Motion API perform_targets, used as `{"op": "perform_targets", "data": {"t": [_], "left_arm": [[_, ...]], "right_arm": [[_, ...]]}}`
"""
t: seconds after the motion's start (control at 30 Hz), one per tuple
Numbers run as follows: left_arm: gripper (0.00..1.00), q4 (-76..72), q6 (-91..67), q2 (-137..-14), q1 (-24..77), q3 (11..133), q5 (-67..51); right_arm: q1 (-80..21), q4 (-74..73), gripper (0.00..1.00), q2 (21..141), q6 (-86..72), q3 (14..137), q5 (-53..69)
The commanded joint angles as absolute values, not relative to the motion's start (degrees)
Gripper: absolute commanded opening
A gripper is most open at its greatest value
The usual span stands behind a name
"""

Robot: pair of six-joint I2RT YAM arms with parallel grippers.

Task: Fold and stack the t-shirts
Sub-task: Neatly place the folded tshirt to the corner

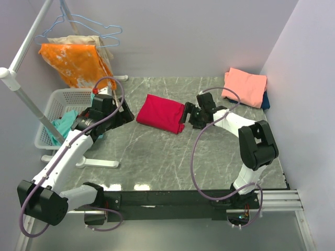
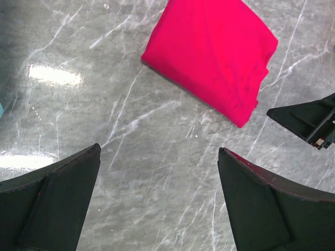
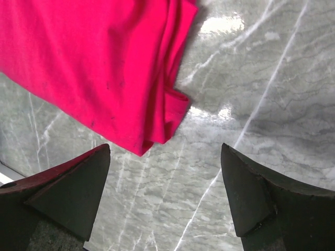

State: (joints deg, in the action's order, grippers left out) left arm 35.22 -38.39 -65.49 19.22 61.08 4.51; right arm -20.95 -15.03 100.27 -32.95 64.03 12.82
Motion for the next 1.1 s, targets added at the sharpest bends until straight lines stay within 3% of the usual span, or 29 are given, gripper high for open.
{"op": "perform_targets", "data": {"t": [0.0,0.5,1.07], "left_arm": [[0.99,36.03,-38.5,-65.48,19.42,60.56,5.8],[0.99,35.42,-39.11,-65.92,19.42,58.8,3.95],[1.0,37.53,-39.29,-65.74,19.42,61.61,4.83]], "right_arm": [[-21.97,-12.48,0.93,98.96,-32.43,64.95,11.6],[-23.2,-13.62,0.99,106.34,-31.9,70.83,9.14],[-23.11,-2.37,0.87,118.73,-39.02,72.33,20.3]]}}
